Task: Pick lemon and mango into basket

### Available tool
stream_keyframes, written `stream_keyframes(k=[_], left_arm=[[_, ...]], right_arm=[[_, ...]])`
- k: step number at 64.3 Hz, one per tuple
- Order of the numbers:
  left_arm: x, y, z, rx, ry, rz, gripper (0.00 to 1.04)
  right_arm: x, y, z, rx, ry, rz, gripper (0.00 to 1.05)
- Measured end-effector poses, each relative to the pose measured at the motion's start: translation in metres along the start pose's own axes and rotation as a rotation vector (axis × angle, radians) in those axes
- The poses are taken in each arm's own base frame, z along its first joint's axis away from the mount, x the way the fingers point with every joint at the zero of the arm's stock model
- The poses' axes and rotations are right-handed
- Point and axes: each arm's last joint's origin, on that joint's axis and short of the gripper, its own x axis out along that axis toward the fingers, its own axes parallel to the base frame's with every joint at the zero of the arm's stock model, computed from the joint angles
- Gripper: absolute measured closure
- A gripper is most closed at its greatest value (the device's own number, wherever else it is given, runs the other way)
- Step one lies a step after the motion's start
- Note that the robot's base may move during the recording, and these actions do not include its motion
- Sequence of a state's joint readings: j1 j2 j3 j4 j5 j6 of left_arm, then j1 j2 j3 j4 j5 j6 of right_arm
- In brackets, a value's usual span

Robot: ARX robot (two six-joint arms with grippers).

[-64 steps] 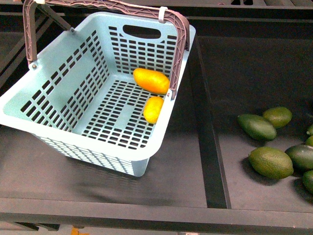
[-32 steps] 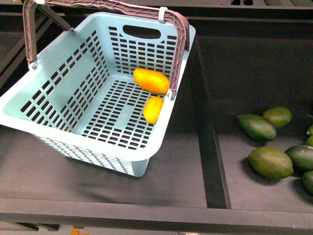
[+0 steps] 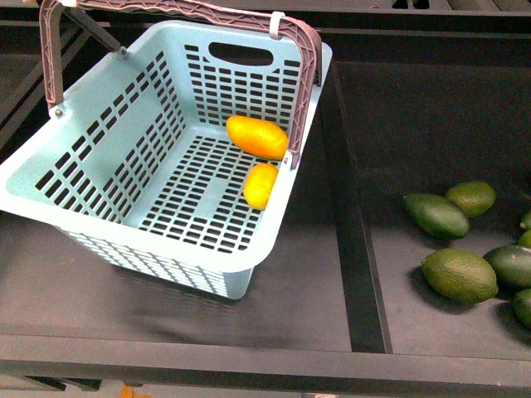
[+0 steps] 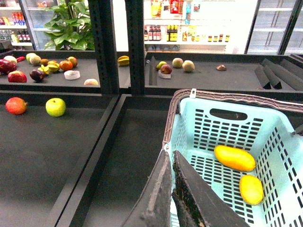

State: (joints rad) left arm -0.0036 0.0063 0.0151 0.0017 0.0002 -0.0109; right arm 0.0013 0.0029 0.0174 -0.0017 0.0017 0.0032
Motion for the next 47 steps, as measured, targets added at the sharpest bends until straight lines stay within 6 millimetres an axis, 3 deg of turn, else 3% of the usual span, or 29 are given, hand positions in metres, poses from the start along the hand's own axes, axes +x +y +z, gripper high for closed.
stream_keyframes(k=[9,38,47], left_arm=[[0.0000,0.0000,0.0000,-0.001,0.000,0.000,1.01],[0.0000,0.0000,0.0000,0.000,0.000,0.000,0.07],[0.0000,0.0000,0.0000,0.002,0.000,0.000,0.07]], right_arm=[[0.0000,0.0000,0.0000,0.000,0.000,0.000,0.09],[0.0000,0.0000,0.0000,0.000,0.000,0.000,0.09],[0.0000,0.0000,0.0000,0.000,0.000,0.000,0.09]])
